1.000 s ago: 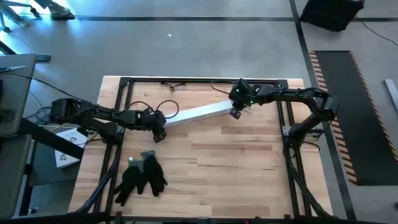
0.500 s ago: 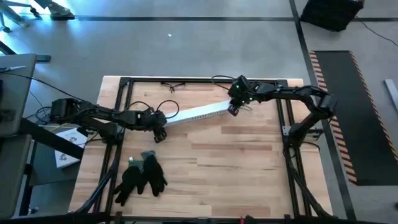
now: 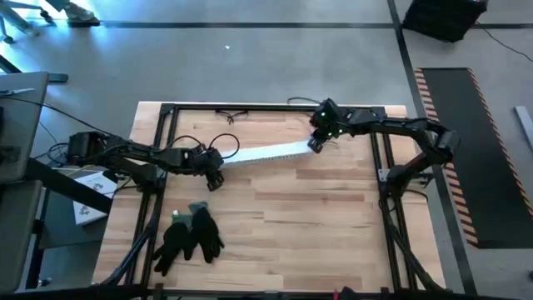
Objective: Ziptie cables
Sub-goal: Close the white cable duct
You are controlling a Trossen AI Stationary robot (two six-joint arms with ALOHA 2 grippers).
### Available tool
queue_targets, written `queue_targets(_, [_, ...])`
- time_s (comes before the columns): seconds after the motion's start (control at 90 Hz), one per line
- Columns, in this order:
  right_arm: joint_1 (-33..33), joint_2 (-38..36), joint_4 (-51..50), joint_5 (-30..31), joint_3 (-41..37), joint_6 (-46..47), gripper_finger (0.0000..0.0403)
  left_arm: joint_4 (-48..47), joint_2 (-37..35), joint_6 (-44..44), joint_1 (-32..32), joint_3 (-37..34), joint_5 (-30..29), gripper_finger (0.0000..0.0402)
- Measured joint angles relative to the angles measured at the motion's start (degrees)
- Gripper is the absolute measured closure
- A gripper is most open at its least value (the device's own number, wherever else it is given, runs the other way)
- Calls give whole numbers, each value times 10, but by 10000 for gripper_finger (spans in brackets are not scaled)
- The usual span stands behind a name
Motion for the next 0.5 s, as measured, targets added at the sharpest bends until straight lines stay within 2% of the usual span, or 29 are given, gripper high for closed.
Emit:
queue_targets(0.078, [-13,10,-28,1,-1,8,391,6,0,3,0,0,0,243])
queue_targets(0.167, [-17,28,-38,-27,-1,11,391,13,0,3,0,0,0,243])
queue_targets(0.256, [-4,46,-17,-71,-1,26,391,26,0,3,0,0,0,243])
queue_targets(0.322, [11,59,5,-79,-1,35,391,28,0,2,0,-2,-4,243])
queue_targets(0.5, [46,67,28,-23,4,38,392,29,0,-4,1,-4,-21,243])
